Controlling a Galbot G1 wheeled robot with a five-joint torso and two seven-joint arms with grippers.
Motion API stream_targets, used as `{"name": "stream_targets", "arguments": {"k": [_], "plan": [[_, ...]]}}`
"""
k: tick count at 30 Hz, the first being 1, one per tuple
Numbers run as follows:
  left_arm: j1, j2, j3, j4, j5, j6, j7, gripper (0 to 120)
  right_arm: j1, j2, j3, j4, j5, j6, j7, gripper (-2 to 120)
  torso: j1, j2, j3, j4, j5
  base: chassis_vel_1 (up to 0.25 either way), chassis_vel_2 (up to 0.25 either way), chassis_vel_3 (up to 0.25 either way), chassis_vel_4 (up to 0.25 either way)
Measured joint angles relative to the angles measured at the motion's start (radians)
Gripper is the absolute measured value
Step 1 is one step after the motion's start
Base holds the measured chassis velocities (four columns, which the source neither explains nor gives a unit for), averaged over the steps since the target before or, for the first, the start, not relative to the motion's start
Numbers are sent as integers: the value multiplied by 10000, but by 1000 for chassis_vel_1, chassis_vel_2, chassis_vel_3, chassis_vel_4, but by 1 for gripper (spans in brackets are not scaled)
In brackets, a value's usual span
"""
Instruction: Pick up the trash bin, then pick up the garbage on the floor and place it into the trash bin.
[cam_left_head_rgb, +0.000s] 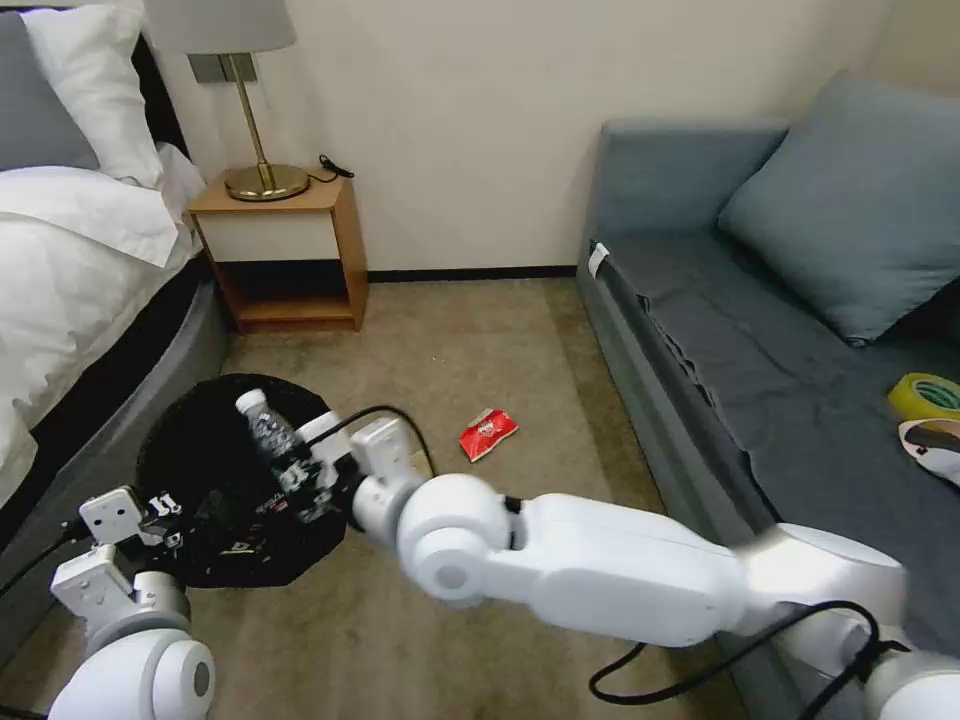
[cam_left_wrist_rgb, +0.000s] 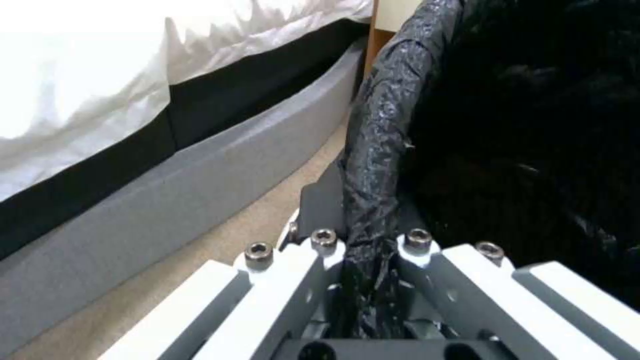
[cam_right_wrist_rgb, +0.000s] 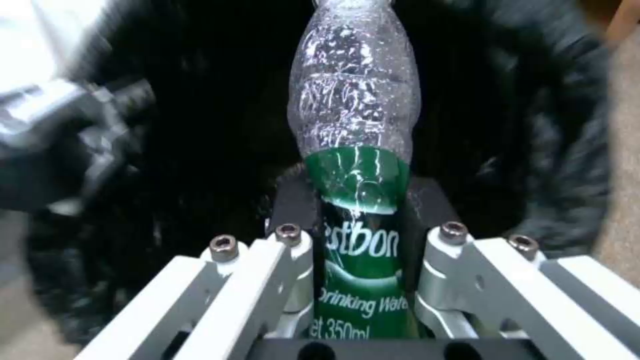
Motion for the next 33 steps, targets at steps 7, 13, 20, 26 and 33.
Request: {"name": "stream_targets", "arguments": {"k": [7,13,20,26,33], "plan": [[2,0,72,62,34,-26,-18,3,119,544,-492,-1112,-454,119,-6,18,0,-1,0,1,1,0,0,0,0],[17,0,256,106,144,-95,-18,3,172,914,-659,-1892,-778,197,-25,18,0,0,0,0,1,0,0,0,0],[29,0,299,148,165,-141,-18,3,196,1029,-756,-1994,-861,206,-50,23,0,0,0,-1,2,0,0,0,0],[45,0,310,187,174,-219,-19,3,209,1032,-762,-1931,-892,201,-74,50,0,0,0,-1,2,0,0,0,0],[40,0,350,197,209,-258,-23,3,217,974,-743,-1904,-961,195,-87,73,1,-1,0,-1,2,0,0,0,0]]}}
